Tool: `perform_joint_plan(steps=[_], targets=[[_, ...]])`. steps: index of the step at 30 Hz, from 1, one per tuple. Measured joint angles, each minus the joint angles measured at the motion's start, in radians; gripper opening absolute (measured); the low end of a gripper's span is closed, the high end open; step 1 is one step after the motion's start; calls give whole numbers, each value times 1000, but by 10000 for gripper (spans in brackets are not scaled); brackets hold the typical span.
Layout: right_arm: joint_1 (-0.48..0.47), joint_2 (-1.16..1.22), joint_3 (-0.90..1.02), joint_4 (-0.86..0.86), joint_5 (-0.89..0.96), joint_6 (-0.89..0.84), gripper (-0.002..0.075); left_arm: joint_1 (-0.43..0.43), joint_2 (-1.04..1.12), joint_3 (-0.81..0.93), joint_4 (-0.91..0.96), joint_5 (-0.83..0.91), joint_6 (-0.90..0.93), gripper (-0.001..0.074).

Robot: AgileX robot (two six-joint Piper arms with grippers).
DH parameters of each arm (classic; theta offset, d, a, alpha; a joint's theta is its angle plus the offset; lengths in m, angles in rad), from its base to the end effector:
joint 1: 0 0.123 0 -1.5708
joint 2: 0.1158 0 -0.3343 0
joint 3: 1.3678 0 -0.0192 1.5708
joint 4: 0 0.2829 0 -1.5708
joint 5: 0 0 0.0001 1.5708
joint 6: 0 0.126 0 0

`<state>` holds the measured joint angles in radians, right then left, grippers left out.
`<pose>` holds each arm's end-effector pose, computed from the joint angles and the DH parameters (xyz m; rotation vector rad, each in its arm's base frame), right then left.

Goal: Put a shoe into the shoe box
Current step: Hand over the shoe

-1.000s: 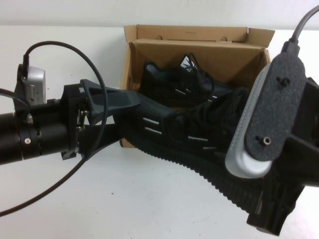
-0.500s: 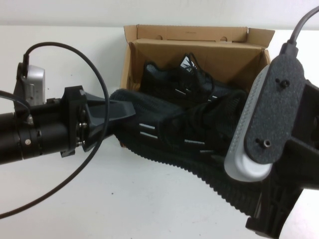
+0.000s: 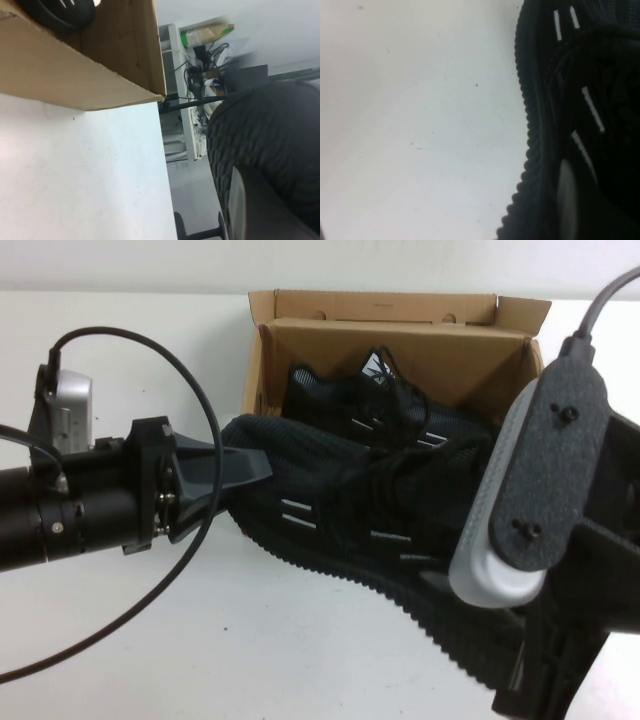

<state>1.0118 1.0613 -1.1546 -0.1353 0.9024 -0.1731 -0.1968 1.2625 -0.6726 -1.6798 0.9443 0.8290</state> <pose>0.1391 0.1972 0.4190 -1.3174 1.8832 0.2714 0.2383 -0.1510 0.3058 -0.0554 2.1297 -1.6055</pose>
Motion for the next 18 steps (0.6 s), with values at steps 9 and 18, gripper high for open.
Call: perform_joint_plan(steps=[9,18], targets=[[0,0,-32,18,81,205,627,0,6,0,38,-20,23,118],[0,-64,-122,-82,112,858,618,0,6,0,41,-70,51,118]])
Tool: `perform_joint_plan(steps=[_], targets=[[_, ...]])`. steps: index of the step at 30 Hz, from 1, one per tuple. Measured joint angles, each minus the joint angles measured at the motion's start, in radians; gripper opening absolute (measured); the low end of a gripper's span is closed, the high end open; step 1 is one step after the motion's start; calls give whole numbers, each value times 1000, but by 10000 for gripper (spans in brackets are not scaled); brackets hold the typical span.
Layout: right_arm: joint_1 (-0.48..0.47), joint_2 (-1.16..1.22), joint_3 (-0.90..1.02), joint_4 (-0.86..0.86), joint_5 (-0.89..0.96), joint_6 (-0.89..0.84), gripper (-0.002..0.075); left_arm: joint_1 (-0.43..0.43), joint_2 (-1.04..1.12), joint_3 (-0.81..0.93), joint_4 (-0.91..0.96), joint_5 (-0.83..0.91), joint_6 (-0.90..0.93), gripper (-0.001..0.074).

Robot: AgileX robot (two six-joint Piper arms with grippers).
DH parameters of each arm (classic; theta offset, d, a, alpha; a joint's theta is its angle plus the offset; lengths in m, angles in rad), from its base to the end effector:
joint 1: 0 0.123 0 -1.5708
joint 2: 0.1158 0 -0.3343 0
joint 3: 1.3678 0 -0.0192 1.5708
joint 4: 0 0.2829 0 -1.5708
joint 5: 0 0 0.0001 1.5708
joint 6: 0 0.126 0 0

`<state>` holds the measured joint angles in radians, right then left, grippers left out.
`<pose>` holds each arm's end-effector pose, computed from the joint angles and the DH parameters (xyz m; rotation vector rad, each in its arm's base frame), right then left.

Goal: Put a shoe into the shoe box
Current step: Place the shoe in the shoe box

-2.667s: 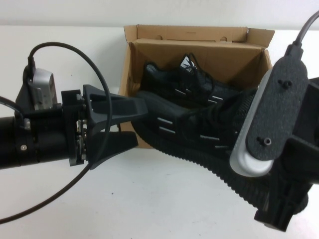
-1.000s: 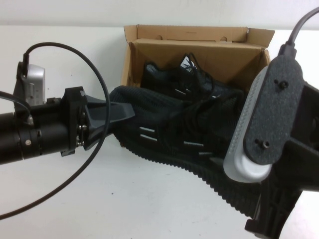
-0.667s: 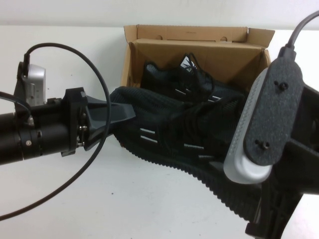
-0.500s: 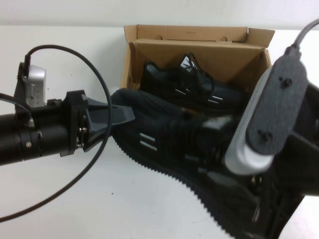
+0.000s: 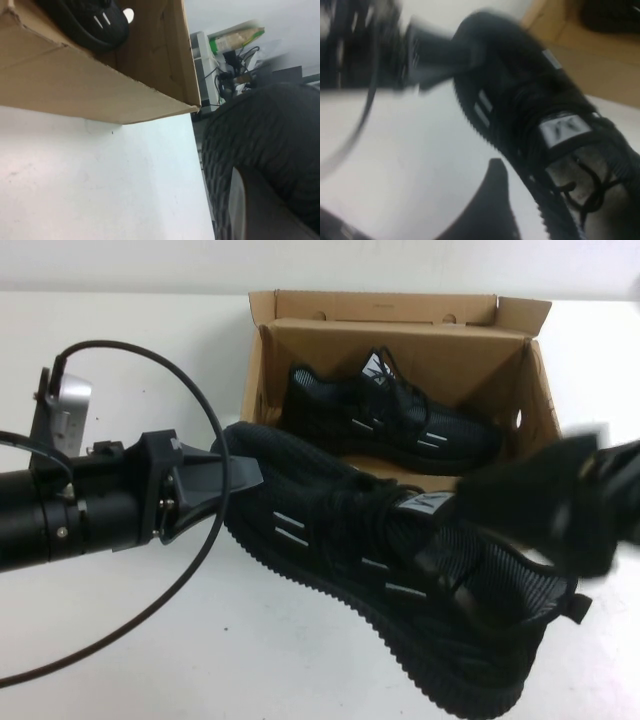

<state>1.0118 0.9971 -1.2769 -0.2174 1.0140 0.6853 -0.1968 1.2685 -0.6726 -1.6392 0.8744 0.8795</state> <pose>0.1304 0.1649 0.4686 -0.3964 2.2444 0.6684 0.2441 -0.1471 0.2969 -0.0200 2.1535 -1.4776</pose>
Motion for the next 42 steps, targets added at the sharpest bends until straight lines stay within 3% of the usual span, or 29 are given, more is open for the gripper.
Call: perform_joint_plan(steps=[4,10,25,33,42], targets=[[0,-22,-6,-46,25,373,601,0,0,0,0,-9,37,118],[0,-8,-6,-25,0,614,597,0,0,0,0,-18,58,118],[0,64,-6,-31,-150,685,569,0,0,-96,-2,-10,60,118],[0,87,-6,-125,-84,934,552,0,0,-126,0,11,60,118],[0,163,-6,-150,-105,1031,551,0,0,-130,0,17,60,118]])
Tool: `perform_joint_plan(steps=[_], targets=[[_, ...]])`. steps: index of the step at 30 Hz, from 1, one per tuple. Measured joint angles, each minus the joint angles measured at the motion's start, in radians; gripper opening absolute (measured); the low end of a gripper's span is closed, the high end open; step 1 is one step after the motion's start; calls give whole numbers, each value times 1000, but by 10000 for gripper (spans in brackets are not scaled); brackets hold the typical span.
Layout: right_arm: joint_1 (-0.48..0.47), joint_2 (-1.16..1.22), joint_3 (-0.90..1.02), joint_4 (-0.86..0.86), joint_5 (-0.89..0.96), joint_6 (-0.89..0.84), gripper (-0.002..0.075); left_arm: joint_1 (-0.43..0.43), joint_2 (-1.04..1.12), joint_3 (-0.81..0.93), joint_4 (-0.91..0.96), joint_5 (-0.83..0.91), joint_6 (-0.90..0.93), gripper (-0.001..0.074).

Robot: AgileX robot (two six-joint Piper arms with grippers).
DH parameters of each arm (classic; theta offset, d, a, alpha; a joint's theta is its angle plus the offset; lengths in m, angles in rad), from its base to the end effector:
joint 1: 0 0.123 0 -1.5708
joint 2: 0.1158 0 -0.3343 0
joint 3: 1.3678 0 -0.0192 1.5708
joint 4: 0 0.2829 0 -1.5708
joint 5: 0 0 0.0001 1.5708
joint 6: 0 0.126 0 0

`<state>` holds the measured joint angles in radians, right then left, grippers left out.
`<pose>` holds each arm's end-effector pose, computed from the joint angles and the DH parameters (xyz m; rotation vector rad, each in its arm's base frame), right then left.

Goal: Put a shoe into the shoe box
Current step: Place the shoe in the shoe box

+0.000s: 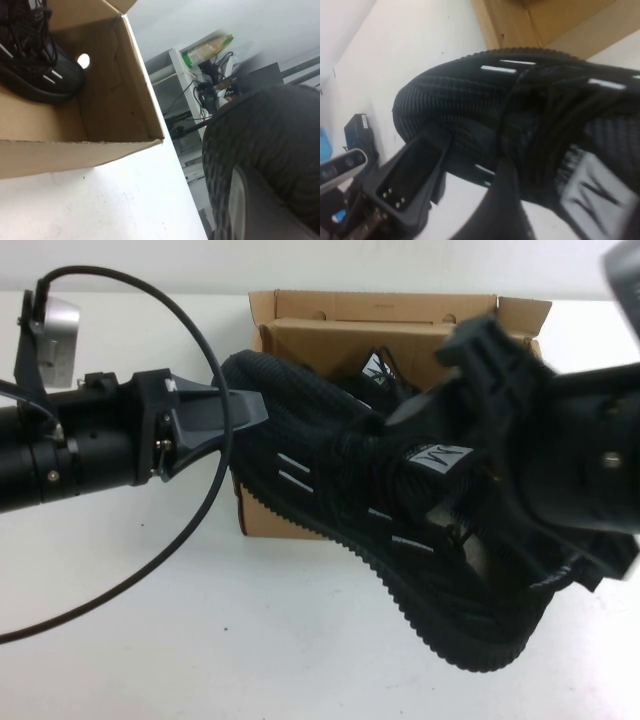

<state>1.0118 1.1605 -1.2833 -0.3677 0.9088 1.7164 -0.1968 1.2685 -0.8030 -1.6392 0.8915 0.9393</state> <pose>0.1739 0.2105 0.4460 0.7289 2.3044 1.0019 0.2594 -0.1515 0.3419 0.1370 2.0122 -1.4450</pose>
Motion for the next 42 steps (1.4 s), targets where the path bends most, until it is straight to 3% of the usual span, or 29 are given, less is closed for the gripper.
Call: perform_joint_plan(steps=[5,8,13,15,18,20,23,24,26,28,38,40,42], targets=[[0,61,0,-37,-82,26,538,0,0,0,0,9,0,117],[0,93,0,-80,-121,28,472,0,0,0,0,16,0,118],[0,104,0,-119,-132,-7,98,0,0,0,-8,18,0,117],[0,104,0,-123,-132,-11,38,0,0,0,-13,24,4,117],[0,104,0,-127,-118,-16,6,0,0,0,-15,32,8,130],[0,104,0,-131,-100,-16,1,0,0,0,-17,47,8,227],[0,104,0,-144,-85,-17,-1,0,0,-2,-26,72,2,503],[0,101,0,-151,-85,-18,-1,0,0,-4,-26,78,0,559],[0,88,0,-167,-76,-20,-1,0,0,-6,-23,87,-2,637],[0,65,0,-175,-58,-20,-1,0,0,-6,-14,90,-4,665],[0,-107,0,-249,73,-146,-2,0,0,-6,120,58,-2,657],[0,-129,0,-258,78,-170,-2,0,0,-6,161,56,0,573],[0,-139,0,-258,89,-192,-2,0,0,-6,192,56,13,375]])
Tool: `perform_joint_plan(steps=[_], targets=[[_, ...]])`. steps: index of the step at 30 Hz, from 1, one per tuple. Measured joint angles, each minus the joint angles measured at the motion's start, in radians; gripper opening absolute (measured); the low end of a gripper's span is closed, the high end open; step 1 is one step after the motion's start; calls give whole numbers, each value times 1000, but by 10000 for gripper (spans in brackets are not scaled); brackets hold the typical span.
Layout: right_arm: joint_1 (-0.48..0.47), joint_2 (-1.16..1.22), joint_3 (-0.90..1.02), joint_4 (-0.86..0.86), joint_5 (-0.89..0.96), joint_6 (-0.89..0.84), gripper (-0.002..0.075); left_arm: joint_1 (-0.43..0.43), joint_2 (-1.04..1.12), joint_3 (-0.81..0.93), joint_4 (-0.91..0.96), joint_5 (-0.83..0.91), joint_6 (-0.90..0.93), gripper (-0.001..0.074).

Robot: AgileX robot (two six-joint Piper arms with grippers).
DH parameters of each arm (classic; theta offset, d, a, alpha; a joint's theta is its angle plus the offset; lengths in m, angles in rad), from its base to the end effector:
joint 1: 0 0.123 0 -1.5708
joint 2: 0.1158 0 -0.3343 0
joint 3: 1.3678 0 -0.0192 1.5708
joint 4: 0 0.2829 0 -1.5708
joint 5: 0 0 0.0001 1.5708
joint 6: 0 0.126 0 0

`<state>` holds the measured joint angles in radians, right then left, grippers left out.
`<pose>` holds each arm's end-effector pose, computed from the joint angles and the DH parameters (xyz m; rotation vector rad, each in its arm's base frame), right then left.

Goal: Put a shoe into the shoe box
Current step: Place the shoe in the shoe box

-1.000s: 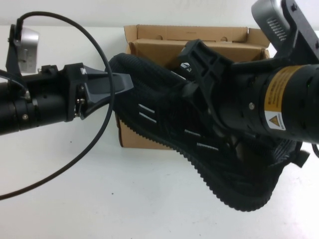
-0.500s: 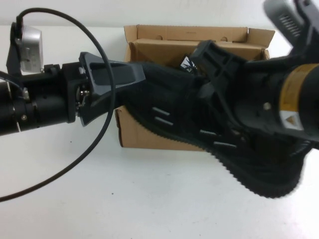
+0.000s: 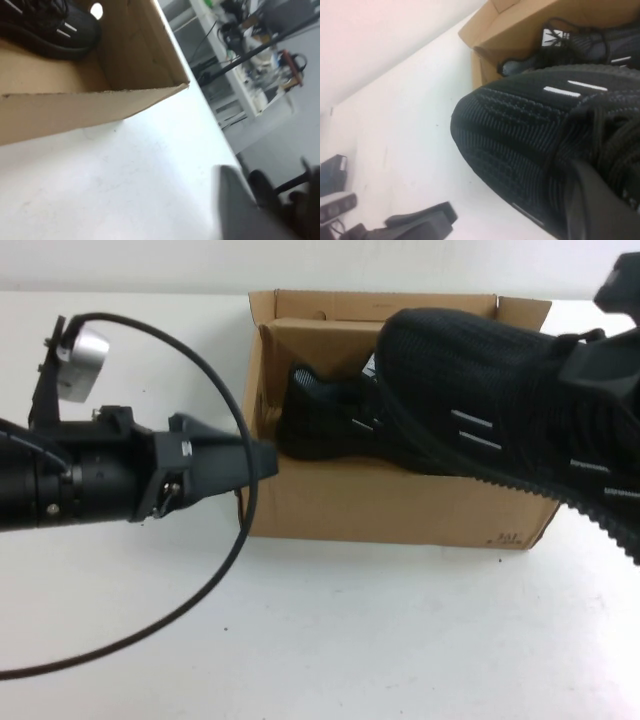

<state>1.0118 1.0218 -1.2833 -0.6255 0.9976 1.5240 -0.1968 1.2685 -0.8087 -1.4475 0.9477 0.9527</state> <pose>0.1653 0.1472 0.4837 0.4579 2.0901 0.7846 0.2472 -0.1529 0.3279 0.3680 2.1109 -1.3426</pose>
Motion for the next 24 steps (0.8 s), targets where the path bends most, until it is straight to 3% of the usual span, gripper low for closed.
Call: perform_joint_plan(steps=[2,5,9,16,21,24], targets=[[0,-3,0,0,8,-20,-2,0,0,0,14,0,38,166],[0,2,0,0,9,-63,-2,0,-2,-11,36,0,67,49],[0,28,0,-4,5,-117,-2,0,-25,-51,109,-34,75,8],[-105,108,0,42,-114,-154,-3,0,-136,-93,493,-176,-77,-1],[-273,173,0,305,-287,-354,-3,0,-235,-93,773,-207,-252,-1],[-381,227,0,569,-354,-639,-3,0,-296,-87,885,-213,-343,-1]])
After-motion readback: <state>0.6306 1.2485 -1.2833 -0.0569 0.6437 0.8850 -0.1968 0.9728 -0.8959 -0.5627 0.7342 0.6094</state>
